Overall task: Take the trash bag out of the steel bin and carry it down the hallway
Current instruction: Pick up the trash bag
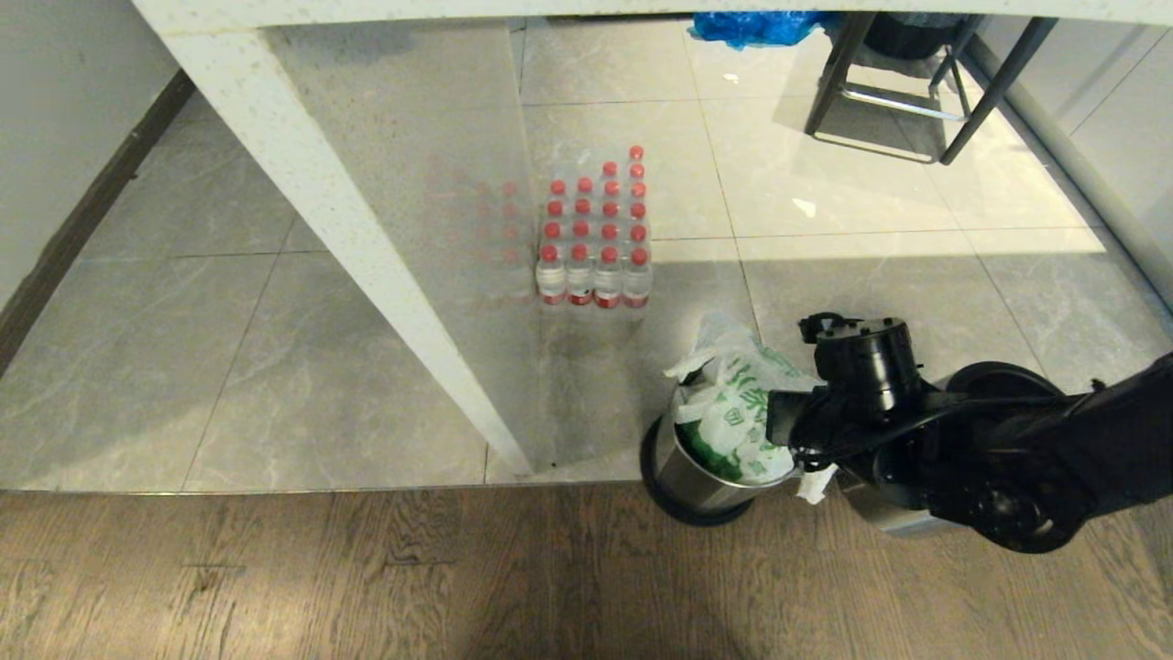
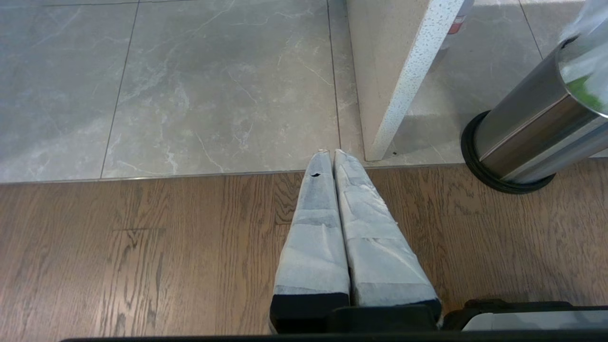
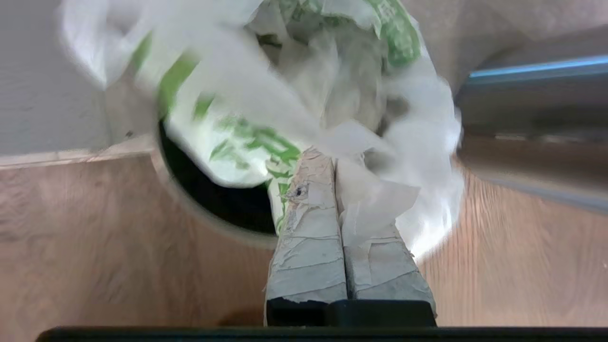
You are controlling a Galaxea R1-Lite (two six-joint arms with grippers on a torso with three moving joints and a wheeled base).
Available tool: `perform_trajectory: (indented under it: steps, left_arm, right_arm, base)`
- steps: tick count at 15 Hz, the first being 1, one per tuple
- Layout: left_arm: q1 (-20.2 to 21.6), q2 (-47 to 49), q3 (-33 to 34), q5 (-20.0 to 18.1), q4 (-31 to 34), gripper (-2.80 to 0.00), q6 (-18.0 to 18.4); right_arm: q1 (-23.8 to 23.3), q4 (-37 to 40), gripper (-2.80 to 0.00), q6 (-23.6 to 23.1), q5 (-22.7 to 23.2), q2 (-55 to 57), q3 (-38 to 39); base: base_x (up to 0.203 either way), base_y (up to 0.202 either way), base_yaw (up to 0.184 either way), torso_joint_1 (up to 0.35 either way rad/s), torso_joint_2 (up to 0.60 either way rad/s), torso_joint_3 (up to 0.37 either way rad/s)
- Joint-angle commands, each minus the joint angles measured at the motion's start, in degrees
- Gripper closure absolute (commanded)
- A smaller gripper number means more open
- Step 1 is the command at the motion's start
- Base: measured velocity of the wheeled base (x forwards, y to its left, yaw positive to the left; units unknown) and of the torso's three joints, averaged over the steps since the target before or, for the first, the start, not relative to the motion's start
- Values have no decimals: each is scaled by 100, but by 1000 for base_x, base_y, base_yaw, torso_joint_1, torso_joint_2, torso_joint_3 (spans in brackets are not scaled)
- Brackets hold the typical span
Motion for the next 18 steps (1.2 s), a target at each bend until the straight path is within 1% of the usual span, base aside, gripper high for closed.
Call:
perform_trajectory:
  steps: [1,3,5,6,8,10,11,12,13,14,15,17,18]
  left_arm:
    - [0,-1,0,0,-3,0,4]
    - [0,-1,0,0,-3,0,-5]
    - [0,-1,0,0,6,0,-5]
    - [0,-1,0,0,-3,0,4]
    - [0,-1,0,0,-3,0,-5]
    - [0,-1,0,0,-3,0,-5]
    - [0,-1,0,0,-3,0,-5]
    - [0,-1,0,0,-3,0,-5]
    - [0,-1,0,0,-3,0,-5]
    - [0,-1,0,0,-3,0,4]
    - [0,-1,0,0,-3,0,4]
    - [0,-1,0,0,-3,0,0]
    - [0,-1,0,0,-3,0,-5]
  right_arm:
    - [337,529,0,294,-156,-595,21]
    - [693,1196,0,666,-380,-606,23]
    - [823,1700,0,1154,-407,-252,-78]
    - [923,1873,0,1332,-392,-147,-258]
    - [1096,2149,0,1493,-177,-13,-664]
    - [1185,2405,0,1541,-126,267,-713]
    - [1228,2704,0,1597,-117,346,-685]
    - [1321,2778,0,1794,-83,374,-691]
    - [1430,2791,0,2077,52,397,-773]
    - [1511,2809,0,2306,294,414,-927]
    - [1525,2857,0,2426,381,384,-1122]
    - [1524,3156,0,2444,396,200,-1600]
    - [1524,3267,0,2408,390,32,-1688]
  base:
    - [0,0,0,0,0,0]
    - [0,0,0,0,0,0]
    - [0,0,0,0,0,0]
    - [0,0,0,0,0,0]
    - [0,0,0,0,0,0]
    - [0,0,0,0,0,0]
    - [0,0,0,0,0,0]
    - [0,0,0,0,0,0]
    - [0,0,0,0,0,0]
    - [0,0,0,0,0,0]
    - [0,0,0,0,0,0]
    - [0,0,0,0,0,0]
    - [0,0,0,0,0,0]
